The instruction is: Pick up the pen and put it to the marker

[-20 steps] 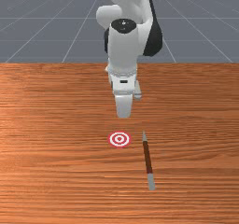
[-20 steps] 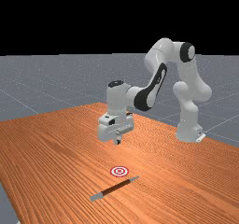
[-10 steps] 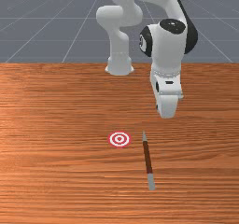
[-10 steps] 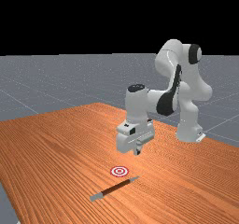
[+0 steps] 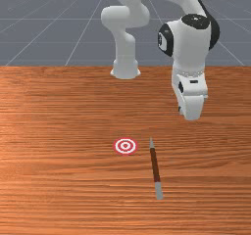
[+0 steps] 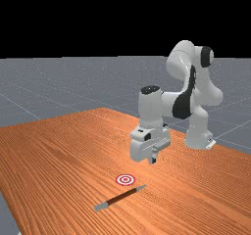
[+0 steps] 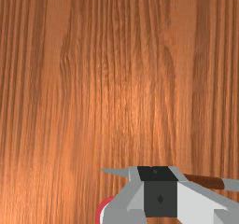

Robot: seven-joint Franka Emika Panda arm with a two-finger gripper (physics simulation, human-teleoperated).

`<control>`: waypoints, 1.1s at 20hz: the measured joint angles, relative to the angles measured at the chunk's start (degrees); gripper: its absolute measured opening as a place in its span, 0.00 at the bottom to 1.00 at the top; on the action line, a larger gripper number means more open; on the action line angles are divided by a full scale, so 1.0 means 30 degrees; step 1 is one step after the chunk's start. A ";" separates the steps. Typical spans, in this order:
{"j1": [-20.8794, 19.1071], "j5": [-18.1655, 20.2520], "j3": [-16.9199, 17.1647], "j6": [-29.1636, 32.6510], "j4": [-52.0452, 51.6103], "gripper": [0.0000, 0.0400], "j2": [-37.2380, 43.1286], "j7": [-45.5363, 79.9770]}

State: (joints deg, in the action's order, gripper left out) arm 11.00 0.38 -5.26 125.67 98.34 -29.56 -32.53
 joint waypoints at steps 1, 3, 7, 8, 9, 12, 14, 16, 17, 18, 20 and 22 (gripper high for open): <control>0.0102 0.0056 -0.0081 -0.0010 -0.0103 0.00 -0.0072 0.0083; 0.0391 -0.0387 0.0086 0.0004 -0.0195 0.00 -0.0238 0.0454; 0.0451 -0.0648 0.0127 0.0177 -0.0199 0.00 -0.0474 0.0276; 0.0447 -0.0671 0.0122 0.0337 -0.0179 0.00 -0.0580 0.0214; 0.0457 -0.0694 0.0132 0.0652 -0.0152 0.00 -0.0790 0.0219; -0.0291 0.0491 -0.0621 0.2950 0.0149 0.00 -0.2282 -0.0775; -0.0326 0.0345 -0.0636 0.4140 -0.0069 0.00 -0.3722 -0.0787; 0.0335 -0.0469 0.0106 0.3939 -0.0624 0.00 -0.4685 0.0116; 0.0782 -0.0986 0.0595 0.4054 -0.0640 0.00 -0.4862 0.0699; 0.1072 -0.1308 0.0896 0.3854 -0.0660 0.00 -0.4914 0.1075; 0.1128 -0.1342 0.0921 0.3860 -0.0527 0.00 -0.4833 0.1132; 0.0624 -0.0777 0.0381 0.4712 0.0060 0.00 -0.4552 0.0484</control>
State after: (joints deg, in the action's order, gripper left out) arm 12.87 -1.95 -4.11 139.81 98.52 -43.21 -31.07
